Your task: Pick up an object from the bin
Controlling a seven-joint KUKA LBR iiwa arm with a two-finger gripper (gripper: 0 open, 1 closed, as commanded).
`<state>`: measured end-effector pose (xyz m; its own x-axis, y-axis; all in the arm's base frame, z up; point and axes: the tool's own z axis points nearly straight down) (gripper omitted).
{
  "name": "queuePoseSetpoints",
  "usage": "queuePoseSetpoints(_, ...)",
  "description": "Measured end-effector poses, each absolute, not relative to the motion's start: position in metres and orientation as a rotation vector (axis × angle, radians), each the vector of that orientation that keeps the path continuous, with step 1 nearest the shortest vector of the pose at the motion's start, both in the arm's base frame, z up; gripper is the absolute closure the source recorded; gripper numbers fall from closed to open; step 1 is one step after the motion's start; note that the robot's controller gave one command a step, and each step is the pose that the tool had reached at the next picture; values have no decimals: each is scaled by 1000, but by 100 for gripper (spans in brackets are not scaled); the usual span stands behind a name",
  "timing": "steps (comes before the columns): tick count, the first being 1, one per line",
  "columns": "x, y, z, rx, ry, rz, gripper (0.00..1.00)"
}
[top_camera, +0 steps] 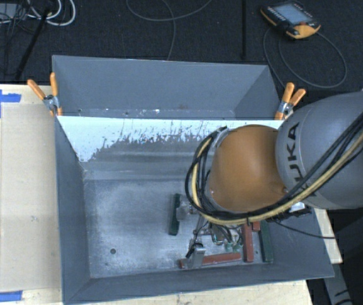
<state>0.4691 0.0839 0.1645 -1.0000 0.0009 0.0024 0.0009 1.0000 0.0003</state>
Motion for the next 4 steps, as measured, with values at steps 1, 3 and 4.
queuePoseSetpoints(1,473,79,145,-26,-3152,-5,0)
queuePoseSetpoints(3,491,6,78,309,-3121,3,0)
queuePoseSetpoints(4,480,65,73,150,-3143,2,0)
